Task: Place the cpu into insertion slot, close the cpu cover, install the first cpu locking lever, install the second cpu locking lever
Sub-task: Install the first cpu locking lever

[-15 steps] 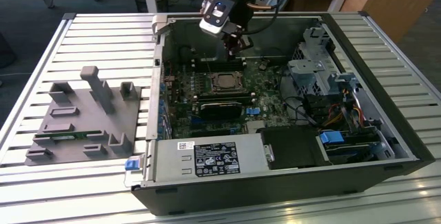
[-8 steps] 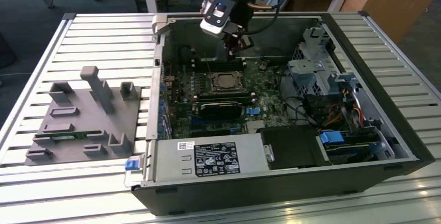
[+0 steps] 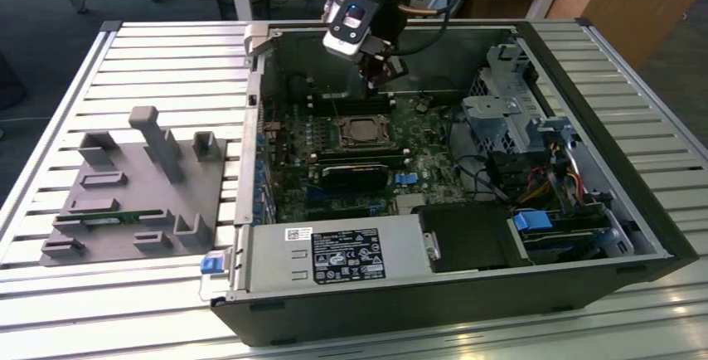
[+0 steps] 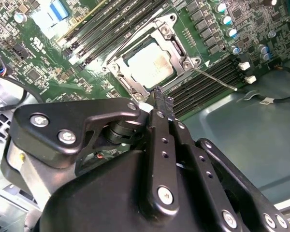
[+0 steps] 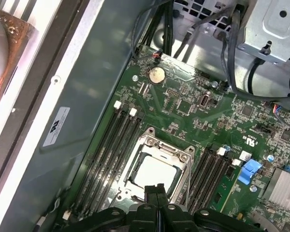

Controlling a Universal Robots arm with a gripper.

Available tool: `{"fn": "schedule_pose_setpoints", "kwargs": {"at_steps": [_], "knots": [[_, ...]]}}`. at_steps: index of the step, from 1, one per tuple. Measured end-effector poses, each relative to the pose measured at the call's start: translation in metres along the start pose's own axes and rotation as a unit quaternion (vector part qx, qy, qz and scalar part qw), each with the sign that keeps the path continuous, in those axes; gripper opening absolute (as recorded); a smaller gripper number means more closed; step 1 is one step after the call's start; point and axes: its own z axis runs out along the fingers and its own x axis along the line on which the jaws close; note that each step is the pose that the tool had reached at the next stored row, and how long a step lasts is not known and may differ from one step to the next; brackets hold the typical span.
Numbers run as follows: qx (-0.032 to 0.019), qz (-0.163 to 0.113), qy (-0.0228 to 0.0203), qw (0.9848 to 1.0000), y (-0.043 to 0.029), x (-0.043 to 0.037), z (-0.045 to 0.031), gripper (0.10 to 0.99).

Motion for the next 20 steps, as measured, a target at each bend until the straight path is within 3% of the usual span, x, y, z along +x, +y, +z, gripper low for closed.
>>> {"fn": "schedule_pose_setpoints", "kwargs": {"at_steps": [20], "knots": [[0.0010,-0.040,0.0005,0.9992,0.0000,0.0000,0.0000,0.118]]}}
